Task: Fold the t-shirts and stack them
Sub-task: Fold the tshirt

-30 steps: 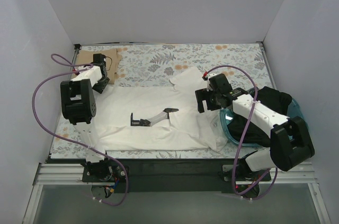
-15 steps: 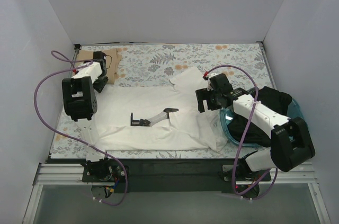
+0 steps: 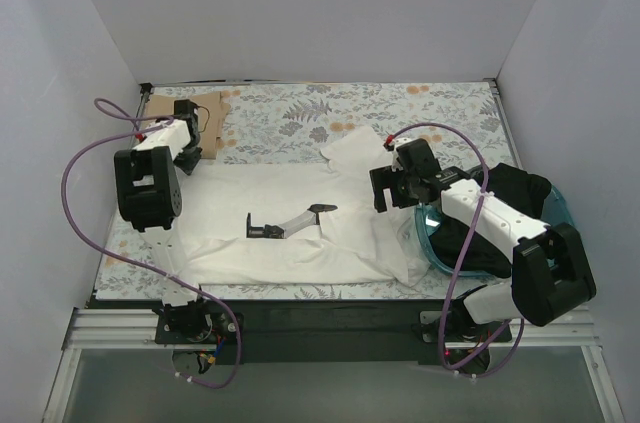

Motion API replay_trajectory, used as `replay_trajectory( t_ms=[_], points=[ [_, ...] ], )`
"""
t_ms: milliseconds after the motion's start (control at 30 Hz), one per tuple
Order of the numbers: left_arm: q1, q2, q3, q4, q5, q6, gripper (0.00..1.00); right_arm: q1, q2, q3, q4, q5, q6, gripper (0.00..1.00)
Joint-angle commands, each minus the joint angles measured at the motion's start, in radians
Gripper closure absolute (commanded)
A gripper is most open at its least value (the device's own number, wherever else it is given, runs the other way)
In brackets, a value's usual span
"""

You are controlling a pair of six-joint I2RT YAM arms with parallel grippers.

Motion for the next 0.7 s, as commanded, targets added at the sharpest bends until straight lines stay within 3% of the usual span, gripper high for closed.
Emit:
replay_trajectory(
  t_ms=[0,233,667],
  points=[
    [0.005,-0.049,-0.091,0.033,0.061,0.032,1.00,-0.006,-0.003,0.070,0.031,0.016,-0.003,0.02],
    [0.004,-0.273,-0.281,0.229,0.098,0.101,1.00,-0.017,0.111,0.238,0.066,0.028,0.005,0.02],
    [0.005,-0.370,-0.349,0.262,0.041,0.089,1.00,-0.067,0.418,0.574,0.083,0.104,-0.049,0.02]
  ],
)
